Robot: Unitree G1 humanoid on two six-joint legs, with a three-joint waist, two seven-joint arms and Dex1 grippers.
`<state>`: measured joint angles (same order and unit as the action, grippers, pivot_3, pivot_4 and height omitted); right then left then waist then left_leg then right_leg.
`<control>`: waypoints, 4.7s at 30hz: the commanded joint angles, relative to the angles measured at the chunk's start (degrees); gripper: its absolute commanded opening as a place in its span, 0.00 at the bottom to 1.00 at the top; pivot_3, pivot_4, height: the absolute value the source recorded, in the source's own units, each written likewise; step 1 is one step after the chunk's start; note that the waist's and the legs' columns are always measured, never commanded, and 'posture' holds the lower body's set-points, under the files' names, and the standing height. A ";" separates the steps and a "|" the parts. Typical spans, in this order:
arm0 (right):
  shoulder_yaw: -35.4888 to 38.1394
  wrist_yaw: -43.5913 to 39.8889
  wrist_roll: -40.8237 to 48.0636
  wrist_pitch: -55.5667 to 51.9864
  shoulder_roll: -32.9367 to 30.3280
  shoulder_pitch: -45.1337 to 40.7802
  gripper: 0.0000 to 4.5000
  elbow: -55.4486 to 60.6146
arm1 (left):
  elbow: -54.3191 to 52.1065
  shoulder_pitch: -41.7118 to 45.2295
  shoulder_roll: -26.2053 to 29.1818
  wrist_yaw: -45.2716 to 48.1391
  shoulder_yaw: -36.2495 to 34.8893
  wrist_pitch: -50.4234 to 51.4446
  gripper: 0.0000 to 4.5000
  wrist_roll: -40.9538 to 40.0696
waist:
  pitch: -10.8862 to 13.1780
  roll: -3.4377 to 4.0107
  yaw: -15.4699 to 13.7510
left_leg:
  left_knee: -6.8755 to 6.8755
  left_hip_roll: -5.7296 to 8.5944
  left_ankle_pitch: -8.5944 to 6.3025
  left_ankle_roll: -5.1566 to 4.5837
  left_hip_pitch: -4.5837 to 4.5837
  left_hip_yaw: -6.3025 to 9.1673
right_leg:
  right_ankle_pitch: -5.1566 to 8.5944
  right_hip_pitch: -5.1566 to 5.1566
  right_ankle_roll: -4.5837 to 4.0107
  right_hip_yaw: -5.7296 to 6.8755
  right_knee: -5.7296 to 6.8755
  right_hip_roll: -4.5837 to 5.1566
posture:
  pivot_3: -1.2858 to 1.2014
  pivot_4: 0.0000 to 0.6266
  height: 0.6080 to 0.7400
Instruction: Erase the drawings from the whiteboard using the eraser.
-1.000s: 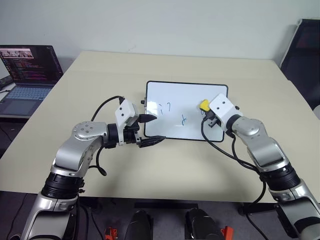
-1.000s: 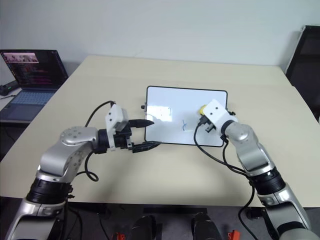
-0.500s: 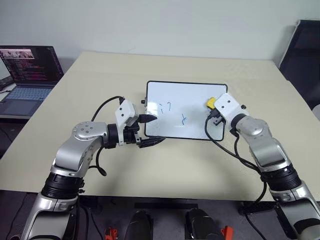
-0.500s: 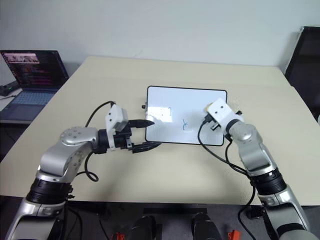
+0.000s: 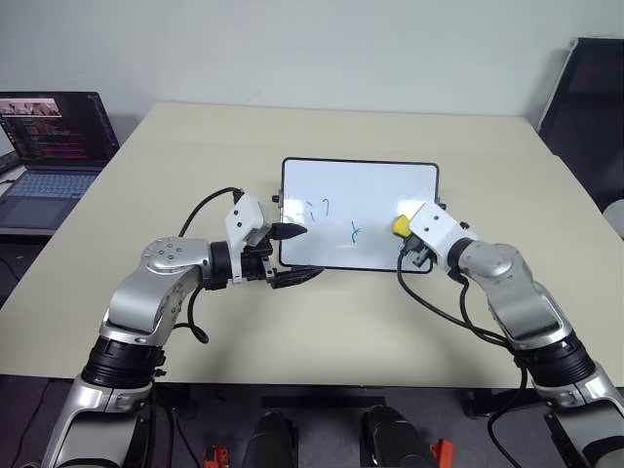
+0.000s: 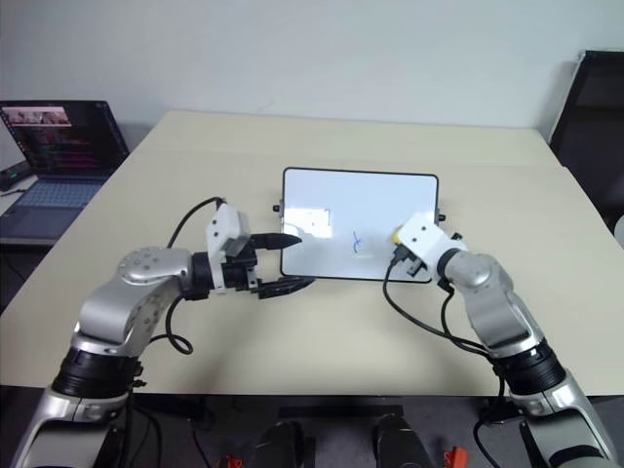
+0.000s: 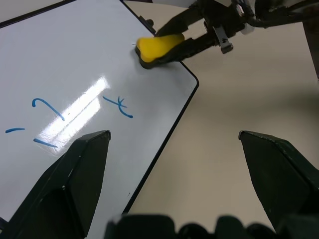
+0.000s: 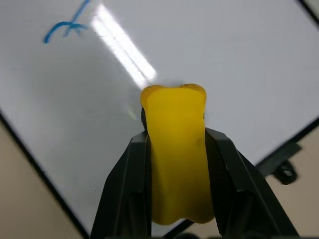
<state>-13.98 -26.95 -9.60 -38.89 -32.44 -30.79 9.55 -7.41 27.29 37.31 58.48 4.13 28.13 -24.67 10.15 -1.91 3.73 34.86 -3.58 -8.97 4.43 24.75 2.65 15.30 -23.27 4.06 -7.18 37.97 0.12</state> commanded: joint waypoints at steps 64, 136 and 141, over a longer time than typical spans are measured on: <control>6.23 -1.70 16.41 4.26 7.88 21.35 0.25 23.03 | -5.18 -16.75 2.20 -6.34 -14.48 -0.18 1.00 -3.86 | 0.05 -0.03 0.98 | -0.82 -0.04 -0.08 0.12 -0.01 0.05 | 0.33 -0.27 -0.20 0.14 0.01 0.01 | 0.52 0.24 1.00; 0.28 -6.53 -2.23 16.21 15.12 2.15 0.25 2.73 | -1.77 -13.09 0.38 -9.33 -13.07 -1.95 1.00 -3.49 | 0.02 -0.12 0.91 | -0.78 -0.03 -0.09 0.16 -0.16 0.11 | 0.26 -0.06 -0.11 0.18 0.06 -0.02 | 0.52 0.24 1.00; 7.49 -9.21 9.99 9.21 18.11 5.70 0.25 12.10 | -0.26 -12.70 -1.66 -12.16 -16.90 -2.55 1.00 -4.90 | 0.02 -0.11 0.90 | -0.87 -0.08 -0.09 0.16 -0.11 0.16 | 0.20 -0.08 0.07 0.25 0.07 -0.06 | 0.52 0.24 1.00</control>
<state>-9.22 -35.44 -2.89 -28.14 -14.11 -25.44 17.66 -7.02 14.10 35.73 46.86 -10.34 26.97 -28.55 10.17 -2.02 4.63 33.98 -3.66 -9.07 4.59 24.68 2.84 15.51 -23.36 4.16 -6.91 38.02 0.07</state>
